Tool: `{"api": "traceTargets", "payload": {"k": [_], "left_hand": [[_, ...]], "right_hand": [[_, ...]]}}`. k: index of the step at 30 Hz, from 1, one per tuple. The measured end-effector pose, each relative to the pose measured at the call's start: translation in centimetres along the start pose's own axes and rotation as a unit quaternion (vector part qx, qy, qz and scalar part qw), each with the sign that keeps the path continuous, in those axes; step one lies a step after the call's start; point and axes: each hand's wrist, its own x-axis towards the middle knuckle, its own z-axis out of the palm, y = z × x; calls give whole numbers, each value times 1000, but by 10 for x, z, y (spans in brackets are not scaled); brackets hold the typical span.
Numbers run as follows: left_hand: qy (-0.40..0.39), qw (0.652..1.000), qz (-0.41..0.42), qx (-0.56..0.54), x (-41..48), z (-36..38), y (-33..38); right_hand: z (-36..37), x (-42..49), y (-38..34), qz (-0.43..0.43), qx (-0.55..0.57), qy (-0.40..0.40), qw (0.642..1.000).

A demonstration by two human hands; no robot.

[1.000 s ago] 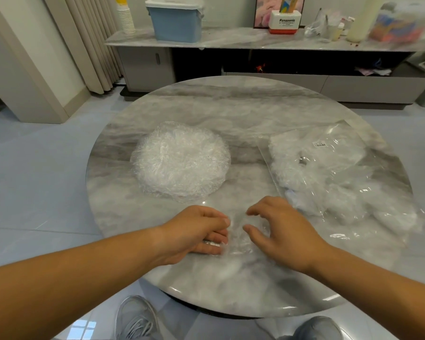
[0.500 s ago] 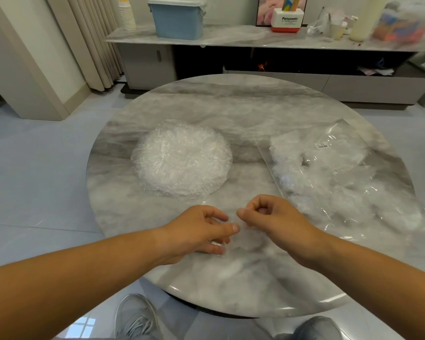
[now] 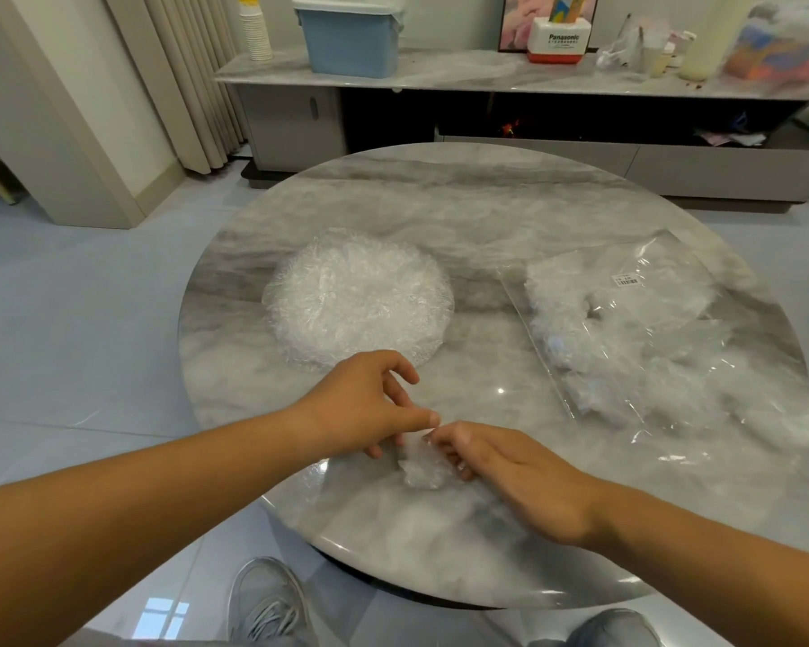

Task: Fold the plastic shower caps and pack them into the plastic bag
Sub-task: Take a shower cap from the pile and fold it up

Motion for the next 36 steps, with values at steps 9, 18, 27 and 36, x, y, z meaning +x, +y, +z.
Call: {"api": "traceTargets", "payload": {"k": [9, 18, 27, 36], "left_hand": [[-35, 991, -11, 128, 13, 1, -10], [-77, 996, -51, 18, 13, 14, -5], [-24, 983, 16, -181, 6, 34, 30], [-68, 965, 26, -253, 11, 70, 80]], "right_hand": [[7, -7, 7, -149, -324, -63, 932], [-6, -16, 13, -141, -144, 70, 977], [-22, -11, -6, 38, 219, 244, 944], [-69, -58, -11, 25, 83, 303, 949]]}}
